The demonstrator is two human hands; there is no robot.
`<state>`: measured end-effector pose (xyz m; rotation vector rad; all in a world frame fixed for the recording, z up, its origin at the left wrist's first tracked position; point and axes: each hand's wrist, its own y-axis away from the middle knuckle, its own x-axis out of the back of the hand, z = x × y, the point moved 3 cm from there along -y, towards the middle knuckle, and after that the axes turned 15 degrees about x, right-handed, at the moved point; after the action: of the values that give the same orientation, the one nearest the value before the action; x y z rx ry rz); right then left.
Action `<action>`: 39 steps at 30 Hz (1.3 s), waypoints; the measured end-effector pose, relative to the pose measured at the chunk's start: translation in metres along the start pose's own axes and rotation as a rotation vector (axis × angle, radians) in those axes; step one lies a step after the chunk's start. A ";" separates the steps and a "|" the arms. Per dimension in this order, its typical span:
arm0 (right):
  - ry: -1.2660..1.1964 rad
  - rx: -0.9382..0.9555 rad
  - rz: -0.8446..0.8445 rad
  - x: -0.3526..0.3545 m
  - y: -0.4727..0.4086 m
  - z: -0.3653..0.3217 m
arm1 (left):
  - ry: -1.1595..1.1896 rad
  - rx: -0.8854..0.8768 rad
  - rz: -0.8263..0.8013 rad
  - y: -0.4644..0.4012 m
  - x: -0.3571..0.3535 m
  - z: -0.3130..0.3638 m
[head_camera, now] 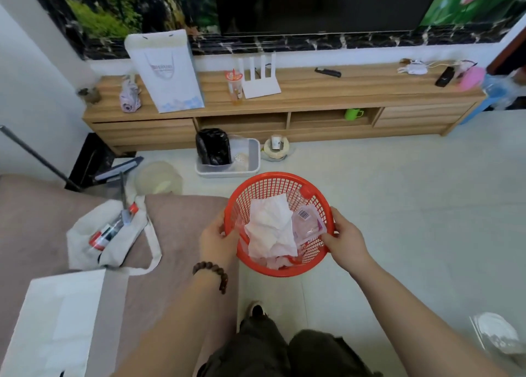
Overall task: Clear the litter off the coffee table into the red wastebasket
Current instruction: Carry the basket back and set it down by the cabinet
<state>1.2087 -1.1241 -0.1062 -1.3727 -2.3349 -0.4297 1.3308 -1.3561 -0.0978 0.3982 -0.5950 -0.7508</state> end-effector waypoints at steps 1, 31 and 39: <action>0.003 -0.006 0.008 0.005 -0.016 -0.001 | -0.012 -0.010 -0.001 -0.013 -0.006 0.016; 0.197 -0.059 -0.197 0.239 -0.525 0.231 | -0.136 0.164 0.015 -0.333 -0.430 0.281; 0.200 -0.141 -0.193 0.153 -0.624 0.394 | -0.286 0.157 -0.029 -0.512 -0.528 0.197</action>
<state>0.5213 -1.1250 -0.4156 -1.1095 -2.3135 -0.7657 0.6362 -1.3381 -0.4098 0.4477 -0.9223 -0.7977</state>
